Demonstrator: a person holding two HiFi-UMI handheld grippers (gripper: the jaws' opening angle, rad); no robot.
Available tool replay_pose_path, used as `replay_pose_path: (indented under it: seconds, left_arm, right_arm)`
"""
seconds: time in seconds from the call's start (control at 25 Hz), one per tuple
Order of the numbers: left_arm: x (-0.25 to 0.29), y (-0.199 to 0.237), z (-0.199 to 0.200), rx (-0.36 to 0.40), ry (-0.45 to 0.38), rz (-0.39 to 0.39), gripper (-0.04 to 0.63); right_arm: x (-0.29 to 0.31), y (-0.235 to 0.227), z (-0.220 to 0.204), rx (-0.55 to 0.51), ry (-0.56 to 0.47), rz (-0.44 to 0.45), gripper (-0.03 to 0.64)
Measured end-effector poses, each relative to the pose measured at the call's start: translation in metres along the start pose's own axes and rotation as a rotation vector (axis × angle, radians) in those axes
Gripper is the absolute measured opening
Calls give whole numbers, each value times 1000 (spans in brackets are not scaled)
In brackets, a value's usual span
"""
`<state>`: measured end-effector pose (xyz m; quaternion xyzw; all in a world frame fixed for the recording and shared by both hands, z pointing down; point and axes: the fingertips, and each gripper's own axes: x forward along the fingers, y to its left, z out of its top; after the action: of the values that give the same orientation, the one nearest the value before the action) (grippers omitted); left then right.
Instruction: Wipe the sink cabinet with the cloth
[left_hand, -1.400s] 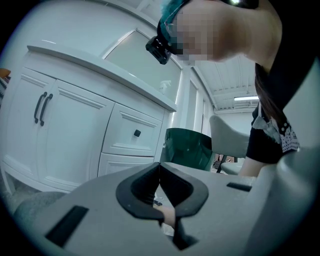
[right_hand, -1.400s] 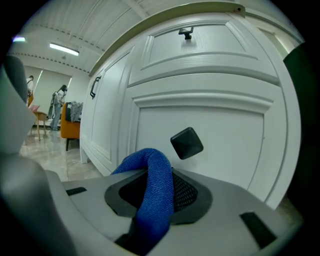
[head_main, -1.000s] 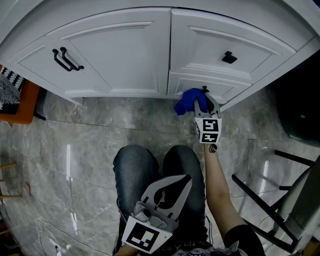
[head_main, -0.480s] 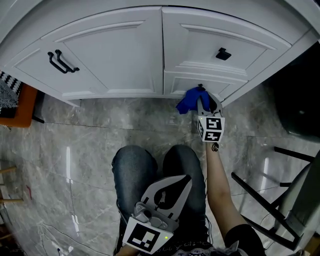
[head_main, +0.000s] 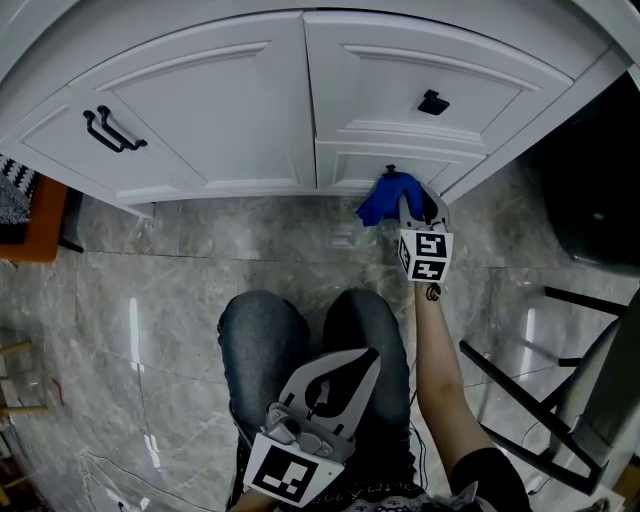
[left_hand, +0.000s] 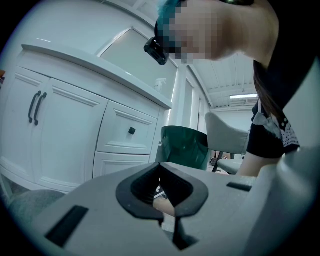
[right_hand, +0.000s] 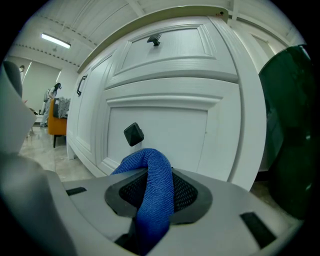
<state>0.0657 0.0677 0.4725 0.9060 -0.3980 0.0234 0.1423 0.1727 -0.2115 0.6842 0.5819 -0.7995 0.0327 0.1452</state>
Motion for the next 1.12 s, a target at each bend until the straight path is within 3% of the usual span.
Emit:
replay_pose_path:
  seconds: [1.12]
  left_arm:
    - [3,-1,-6,0,15,-16,5]
  right_arm:
    - [-12,-39,-12,27,13,-75,115]
